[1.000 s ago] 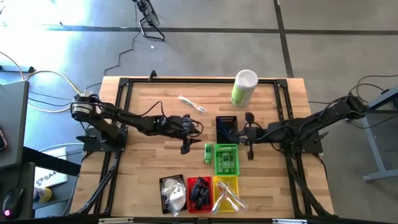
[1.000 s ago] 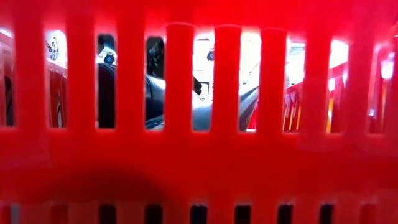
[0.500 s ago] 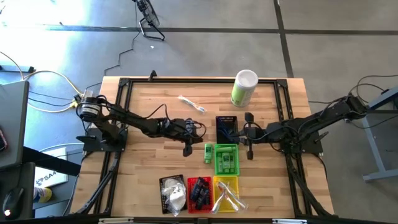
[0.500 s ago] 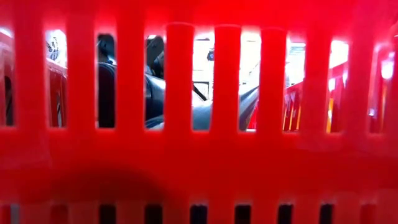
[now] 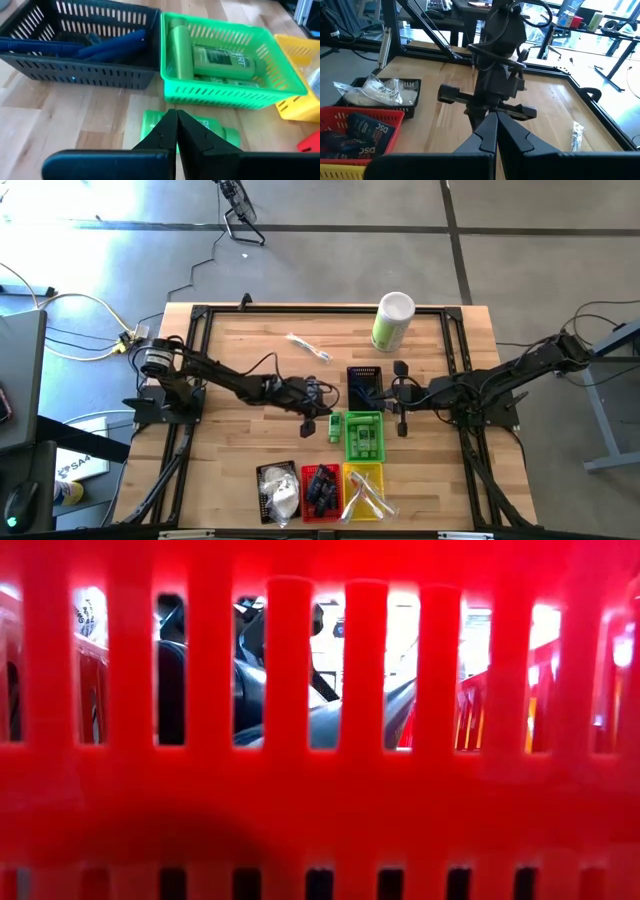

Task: Pick & Place Travel size toiletries
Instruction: Put the green shampoo into the green bin

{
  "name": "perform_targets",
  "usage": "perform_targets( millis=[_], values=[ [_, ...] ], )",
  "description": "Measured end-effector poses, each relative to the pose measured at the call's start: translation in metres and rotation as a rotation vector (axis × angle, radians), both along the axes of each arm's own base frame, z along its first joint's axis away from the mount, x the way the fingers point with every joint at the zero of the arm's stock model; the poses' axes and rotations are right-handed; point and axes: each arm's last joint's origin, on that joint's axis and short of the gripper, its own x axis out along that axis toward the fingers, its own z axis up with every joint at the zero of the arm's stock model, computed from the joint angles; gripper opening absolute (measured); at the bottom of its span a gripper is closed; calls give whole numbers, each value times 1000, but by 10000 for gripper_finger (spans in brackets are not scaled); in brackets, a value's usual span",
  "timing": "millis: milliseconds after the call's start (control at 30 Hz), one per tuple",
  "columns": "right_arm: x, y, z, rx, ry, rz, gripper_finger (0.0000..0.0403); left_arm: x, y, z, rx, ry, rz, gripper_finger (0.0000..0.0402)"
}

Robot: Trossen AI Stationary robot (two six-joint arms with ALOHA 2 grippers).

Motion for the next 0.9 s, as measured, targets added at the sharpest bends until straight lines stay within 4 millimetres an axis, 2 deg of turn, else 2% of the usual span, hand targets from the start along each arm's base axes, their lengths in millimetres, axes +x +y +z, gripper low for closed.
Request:
perform_targets(
  millis=[233,400,733,900],
  values=[
    [0,0,0,0,0,0,2,3,-3,4,23,16,-12,3],
    [0,0,0,1,0,0,2,6,-3,-5,19,37,-14,3],
    [0,0,-1,1,5,-1,2,38,-11,-26,0,59,-65,3],
    [0,0,-2,-1,12,0,2,41,-14,-30,-1,97,-81,3]
  ],
)
